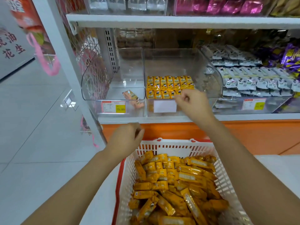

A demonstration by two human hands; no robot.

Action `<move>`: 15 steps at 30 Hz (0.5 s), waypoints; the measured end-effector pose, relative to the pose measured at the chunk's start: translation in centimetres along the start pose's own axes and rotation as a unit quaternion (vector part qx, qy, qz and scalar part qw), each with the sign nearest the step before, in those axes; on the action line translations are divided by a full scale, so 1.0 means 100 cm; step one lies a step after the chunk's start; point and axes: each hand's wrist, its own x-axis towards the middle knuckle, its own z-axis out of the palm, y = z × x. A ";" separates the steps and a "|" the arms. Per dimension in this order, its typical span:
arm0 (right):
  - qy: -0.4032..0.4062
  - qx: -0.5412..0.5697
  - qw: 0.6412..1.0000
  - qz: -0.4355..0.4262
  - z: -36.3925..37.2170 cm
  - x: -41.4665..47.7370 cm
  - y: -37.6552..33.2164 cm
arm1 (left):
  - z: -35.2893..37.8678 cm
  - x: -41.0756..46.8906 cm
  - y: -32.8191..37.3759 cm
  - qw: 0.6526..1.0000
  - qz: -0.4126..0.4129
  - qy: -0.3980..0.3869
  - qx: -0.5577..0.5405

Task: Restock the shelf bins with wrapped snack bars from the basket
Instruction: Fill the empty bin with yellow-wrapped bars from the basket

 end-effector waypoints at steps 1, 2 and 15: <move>-0.034 0.005 0.999 -0.013 0.008 -0.018 -0.001 | 0.007 -0.007 -0.008 0.998 -0.017 -0.050 0.034; -0.076 -0.001 0.997 -0.011 0.020 -0.035 0.002 | 0.014 -0.014 -0.016 0.993 -0.034 -0.091 0.069; -0.370 -0.155 0.890 0.216 0.206 -0.152 0.088 | 0.065 -0.062 -0.066 0.860 -0.177 -0.444 0.177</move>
